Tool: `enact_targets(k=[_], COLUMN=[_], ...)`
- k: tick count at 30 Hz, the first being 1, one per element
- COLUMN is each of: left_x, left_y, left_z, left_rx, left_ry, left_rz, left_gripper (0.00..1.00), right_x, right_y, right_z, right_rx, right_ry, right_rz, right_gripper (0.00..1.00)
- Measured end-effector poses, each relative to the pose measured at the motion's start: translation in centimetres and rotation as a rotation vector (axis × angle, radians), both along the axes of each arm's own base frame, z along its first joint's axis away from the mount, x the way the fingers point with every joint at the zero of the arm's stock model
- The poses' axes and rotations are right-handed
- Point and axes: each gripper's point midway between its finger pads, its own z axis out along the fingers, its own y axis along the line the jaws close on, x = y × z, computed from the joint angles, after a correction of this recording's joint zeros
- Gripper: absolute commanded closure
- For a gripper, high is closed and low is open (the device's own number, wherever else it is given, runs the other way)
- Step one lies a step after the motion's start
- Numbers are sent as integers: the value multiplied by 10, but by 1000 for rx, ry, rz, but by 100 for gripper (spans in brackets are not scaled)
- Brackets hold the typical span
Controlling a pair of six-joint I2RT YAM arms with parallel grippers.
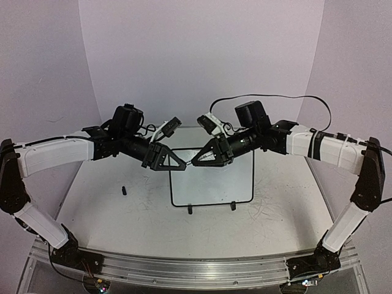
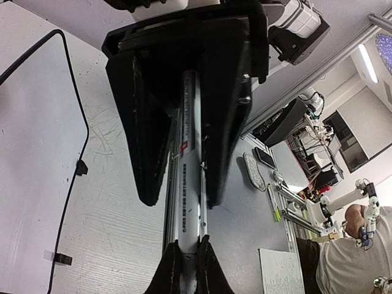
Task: Write a sentence on the whiteboard
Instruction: Pass from the left arm to the right
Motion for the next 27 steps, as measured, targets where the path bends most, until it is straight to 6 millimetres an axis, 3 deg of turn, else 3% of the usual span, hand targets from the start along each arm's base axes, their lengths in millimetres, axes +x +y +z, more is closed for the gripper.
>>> enact_targets(k=[13, 19, 24, 27], left_x=[1, 1, 2, 2], left_y=[0, 0, 0, 1], left_z=[0, 0, 0, 0], left_rx=[3, 2, 2, 2], left_ry=[-4, -6, -7, -7], left_rz=[8, 9, 10, 12], left_gripper=[100, 100, 100, 100], right_x=[1, 0, 0, 0], right_y=[3, 4, 6, 6], right_z=[-4, -1, 6, 6], right_rx=[-3, 3, 24, 26], right_ry=[18, 37, 54, 67], right_rz=[8, 6, 10, 6], right_gripper=[71, 79, 98, 91])
